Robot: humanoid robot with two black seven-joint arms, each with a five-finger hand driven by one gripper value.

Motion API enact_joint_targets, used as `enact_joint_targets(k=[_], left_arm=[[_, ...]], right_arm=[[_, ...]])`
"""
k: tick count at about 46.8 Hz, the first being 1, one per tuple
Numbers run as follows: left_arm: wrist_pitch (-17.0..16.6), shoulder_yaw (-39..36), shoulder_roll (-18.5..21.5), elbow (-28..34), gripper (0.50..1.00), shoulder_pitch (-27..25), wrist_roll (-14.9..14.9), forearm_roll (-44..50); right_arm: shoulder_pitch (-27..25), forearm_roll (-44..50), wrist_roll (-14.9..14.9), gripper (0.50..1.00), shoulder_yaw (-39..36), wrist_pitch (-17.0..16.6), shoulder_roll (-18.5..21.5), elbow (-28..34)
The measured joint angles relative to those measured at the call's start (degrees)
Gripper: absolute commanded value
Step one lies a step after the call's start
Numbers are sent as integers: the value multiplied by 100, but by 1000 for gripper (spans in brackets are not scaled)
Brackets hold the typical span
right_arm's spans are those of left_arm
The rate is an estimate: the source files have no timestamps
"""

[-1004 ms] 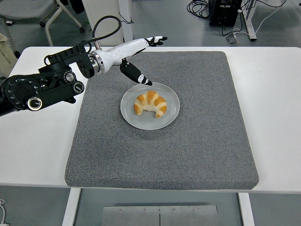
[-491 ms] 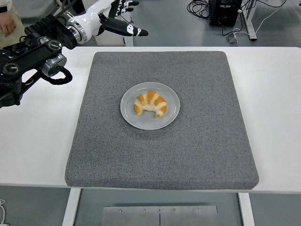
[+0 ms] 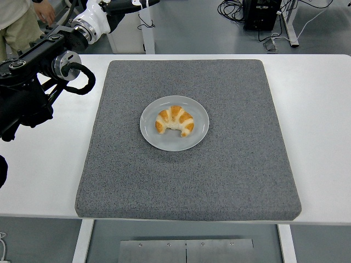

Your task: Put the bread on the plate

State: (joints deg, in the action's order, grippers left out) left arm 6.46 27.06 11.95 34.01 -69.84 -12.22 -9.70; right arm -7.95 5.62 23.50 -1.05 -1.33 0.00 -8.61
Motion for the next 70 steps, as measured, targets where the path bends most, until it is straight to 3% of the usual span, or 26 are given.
enact_joint_targets(k=[15, 36, 50, 70], left_arm=[[106, 318, -532, -791, 977, 280, -59, 192], [162, 1313, -895, -1229, 977, 702, -134, 498], [476, 1365, -914, -1561, 977, 718, -134, 610], [495, 1365, -803, -1582, 977, 654, -126, 664]], right_arm=[[0, 0, -4, 1000, 0, -2, 0, 0], [3, 0, -3, 1000, 0, 0, 0, 0], [-2, 0, -3, 1000, 0, -1, 0, 0], [2, 0, -1, 1000, 0, 0, 0, 0]])
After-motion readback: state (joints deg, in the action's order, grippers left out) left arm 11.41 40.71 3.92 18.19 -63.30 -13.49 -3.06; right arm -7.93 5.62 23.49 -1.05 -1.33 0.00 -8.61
